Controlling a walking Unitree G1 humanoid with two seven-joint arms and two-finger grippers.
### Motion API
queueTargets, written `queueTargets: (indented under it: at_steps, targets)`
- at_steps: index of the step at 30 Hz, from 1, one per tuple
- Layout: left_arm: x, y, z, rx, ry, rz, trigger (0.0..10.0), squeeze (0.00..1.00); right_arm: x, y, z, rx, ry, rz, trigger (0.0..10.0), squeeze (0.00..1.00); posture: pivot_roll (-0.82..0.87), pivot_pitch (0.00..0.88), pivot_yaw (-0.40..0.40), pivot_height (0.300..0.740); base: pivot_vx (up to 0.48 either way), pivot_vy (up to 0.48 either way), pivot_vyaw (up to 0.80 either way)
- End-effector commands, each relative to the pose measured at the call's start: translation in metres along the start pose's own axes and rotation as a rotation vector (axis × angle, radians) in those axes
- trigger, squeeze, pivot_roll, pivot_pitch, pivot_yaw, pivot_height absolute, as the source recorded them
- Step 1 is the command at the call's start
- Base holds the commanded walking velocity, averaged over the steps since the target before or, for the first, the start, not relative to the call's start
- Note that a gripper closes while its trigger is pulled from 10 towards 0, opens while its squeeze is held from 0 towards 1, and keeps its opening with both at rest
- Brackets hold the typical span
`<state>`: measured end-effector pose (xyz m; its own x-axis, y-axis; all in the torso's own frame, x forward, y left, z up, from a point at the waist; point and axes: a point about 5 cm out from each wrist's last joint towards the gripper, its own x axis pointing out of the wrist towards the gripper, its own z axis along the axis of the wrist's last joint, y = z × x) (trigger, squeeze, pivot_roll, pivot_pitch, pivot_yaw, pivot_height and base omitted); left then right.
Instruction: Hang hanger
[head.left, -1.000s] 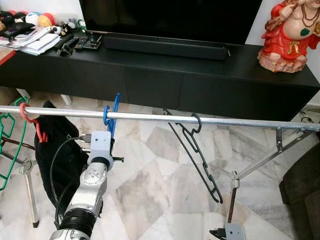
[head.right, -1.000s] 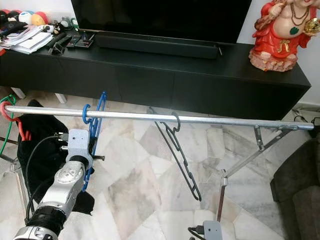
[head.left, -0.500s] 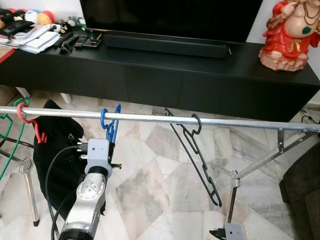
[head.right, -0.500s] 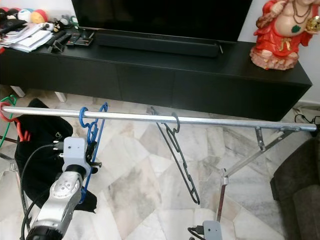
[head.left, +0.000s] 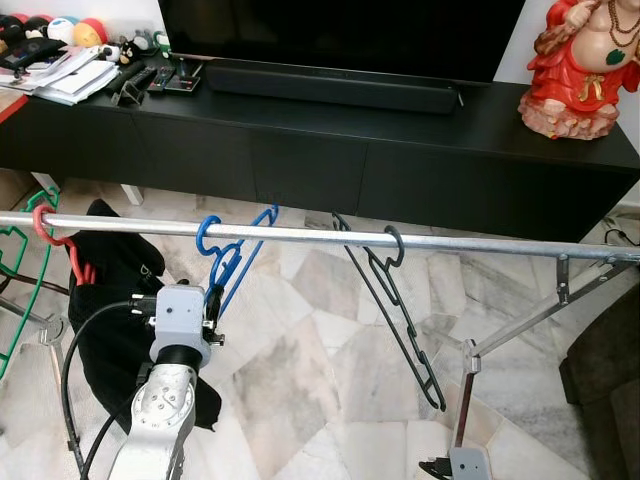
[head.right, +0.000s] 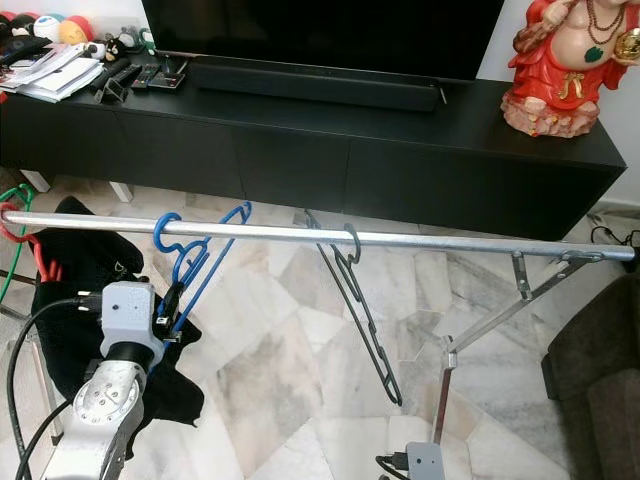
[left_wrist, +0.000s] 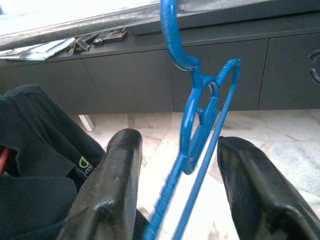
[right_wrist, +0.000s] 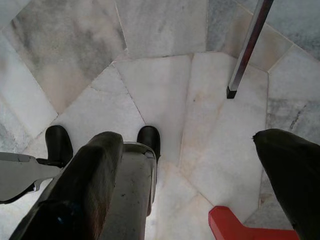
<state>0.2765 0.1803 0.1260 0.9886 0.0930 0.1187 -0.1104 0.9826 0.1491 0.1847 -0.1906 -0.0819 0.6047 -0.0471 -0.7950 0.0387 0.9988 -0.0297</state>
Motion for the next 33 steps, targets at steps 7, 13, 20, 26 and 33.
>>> queueTargets:
  at_steps: [7,13,20,26,33]
  targets:
    - [-0.019,0.000,-0.007,0.041,0.010,-0.058,10.0,0.40,-0.002,0.001,-0.010,0.004,0.029,-0.004,10.0,0.00,-0.05,0.160,0.005,0.740,0.000,0.000,0.00]
    - [-0.030,0.005,-0.008,0.036,0.016,-0.036,10.0,0.00,-0.002,0.000,-0.009,0.019,0.022,-0.011,10.0,0.00,-0.05,0.168,0.001,0.740,0.000,0.000,0.00]
    - [-0.028,0.006,-0.006,0.025,0.009,-0.014,10.0,0.00,-0.001,0.000,-0.008,0.017,0.023,-0.012,10.0,0.00,-0.05,0.176,0.005,0.740,0.000,0.000,0.00]
    - [-0.028,0.006,-0.006,0.013,0.010,-0.013,10.0,0.00,-0.001,0.001,-0.008,0.020,0.021,-0.013,10.0,0.00,-0.05,0.178,0.007,0.740,0.000,0.000,0.00]
    - [-0.029,0.005,-0.007,0.001,0.005,-0.013,10.0,0.00,-0.001,0.000,-0.008,0.020,0.022,-0.014,10.0,0.00,-0.05,0.180,0.006,0.740,0.000,0.000,0.00]
